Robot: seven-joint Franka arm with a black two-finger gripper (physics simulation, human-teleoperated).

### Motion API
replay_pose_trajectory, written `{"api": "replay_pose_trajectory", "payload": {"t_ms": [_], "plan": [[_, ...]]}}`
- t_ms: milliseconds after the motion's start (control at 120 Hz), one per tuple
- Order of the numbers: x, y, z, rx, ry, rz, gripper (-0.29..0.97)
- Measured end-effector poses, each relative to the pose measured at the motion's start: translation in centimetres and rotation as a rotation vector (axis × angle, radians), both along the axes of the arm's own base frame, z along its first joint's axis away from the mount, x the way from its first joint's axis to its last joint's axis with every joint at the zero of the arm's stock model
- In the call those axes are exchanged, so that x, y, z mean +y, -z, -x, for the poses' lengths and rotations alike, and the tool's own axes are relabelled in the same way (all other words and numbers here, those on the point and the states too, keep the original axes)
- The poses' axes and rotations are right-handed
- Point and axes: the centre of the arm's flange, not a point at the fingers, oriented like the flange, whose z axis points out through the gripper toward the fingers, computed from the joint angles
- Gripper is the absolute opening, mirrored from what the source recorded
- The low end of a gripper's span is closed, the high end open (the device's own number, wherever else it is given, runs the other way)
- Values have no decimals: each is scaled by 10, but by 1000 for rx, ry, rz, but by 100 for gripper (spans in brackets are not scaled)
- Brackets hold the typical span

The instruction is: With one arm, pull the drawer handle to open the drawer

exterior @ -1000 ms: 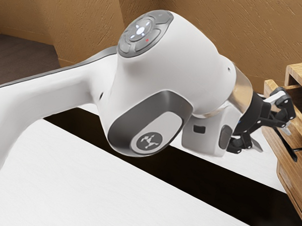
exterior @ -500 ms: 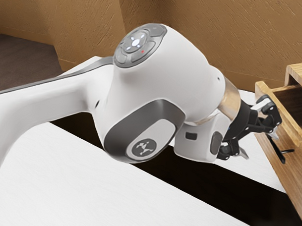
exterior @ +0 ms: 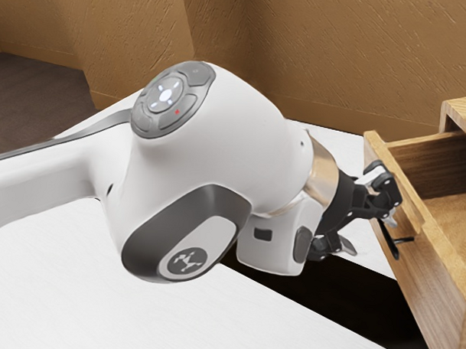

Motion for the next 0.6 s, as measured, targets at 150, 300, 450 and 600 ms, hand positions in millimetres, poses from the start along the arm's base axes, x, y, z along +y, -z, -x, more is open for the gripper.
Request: {"api": "replay_pose_trajectory", "payload": {"t_ms": [150, 300, 450, 600], "plan": [[1, -2, 11, -11, -12, -2, 33], [5, -5, 22, -24, -32, -4, 29], [9, -5, 34, -35, -54, -12, 30], [9, -5, 48, -43, -68, -15, 30]]}}
